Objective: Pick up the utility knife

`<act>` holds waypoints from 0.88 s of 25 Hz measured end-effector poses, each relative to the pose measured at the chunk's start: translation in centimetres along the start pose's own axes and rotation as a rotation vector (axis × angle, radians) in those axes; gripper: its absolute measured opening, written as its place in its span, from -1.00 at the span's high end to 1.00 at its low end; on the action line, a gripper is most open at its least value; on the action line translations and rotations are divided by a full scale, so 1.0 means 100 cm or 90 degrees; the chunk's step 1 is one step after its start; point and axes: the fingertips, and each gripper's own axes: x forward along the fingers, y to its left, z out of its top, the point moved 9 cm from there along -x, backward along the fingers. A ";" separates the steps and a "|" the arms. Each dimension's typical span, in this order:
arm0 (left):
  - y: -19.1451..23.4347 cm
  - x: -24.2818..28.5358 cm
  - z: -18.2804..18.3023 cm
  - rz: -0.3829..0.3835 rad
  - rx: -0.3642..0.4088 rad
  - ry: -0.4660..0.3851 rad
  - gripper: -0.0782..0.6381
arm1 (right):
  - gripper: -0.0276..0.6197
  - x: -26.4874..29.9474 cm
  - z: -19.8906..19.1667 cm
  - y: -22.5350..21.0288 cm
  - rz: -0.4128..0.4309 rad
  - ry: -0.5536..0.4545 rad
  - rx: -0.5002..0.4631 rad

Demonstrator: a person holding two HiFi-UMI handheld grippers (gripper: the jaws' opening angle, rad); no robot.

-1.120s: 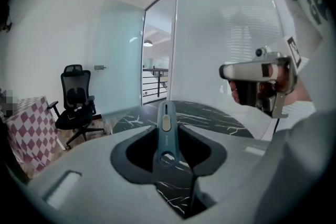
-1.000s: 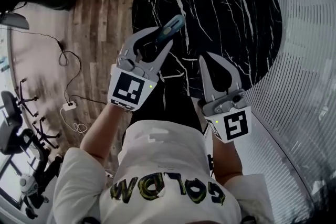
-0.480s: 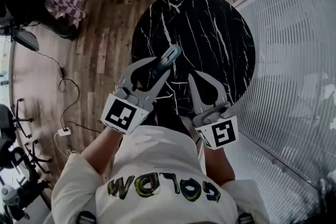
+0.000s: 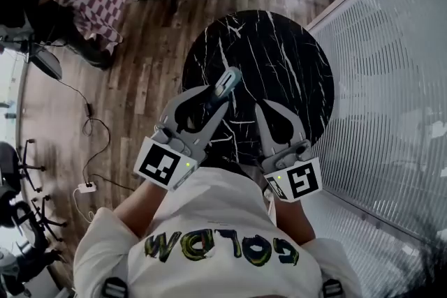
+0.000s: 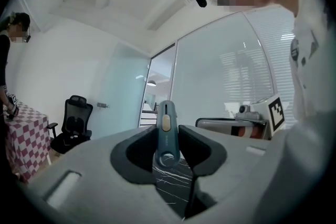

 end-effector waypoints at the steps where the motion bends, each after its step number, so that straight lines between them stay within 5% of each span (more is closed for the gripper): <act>1: -0.002 -0.003 0.004 0.001 -0.001 -0.004 0.40 | 0.91 -0.002 0.003 0.003 0.002 -0.002 0.000; 22: -0.031 -0.022 0.029 -0.022 -0.012 -0.046 0.40 | 0.91 -0.028 0.028 0.025 0.006 -0.015 -0.022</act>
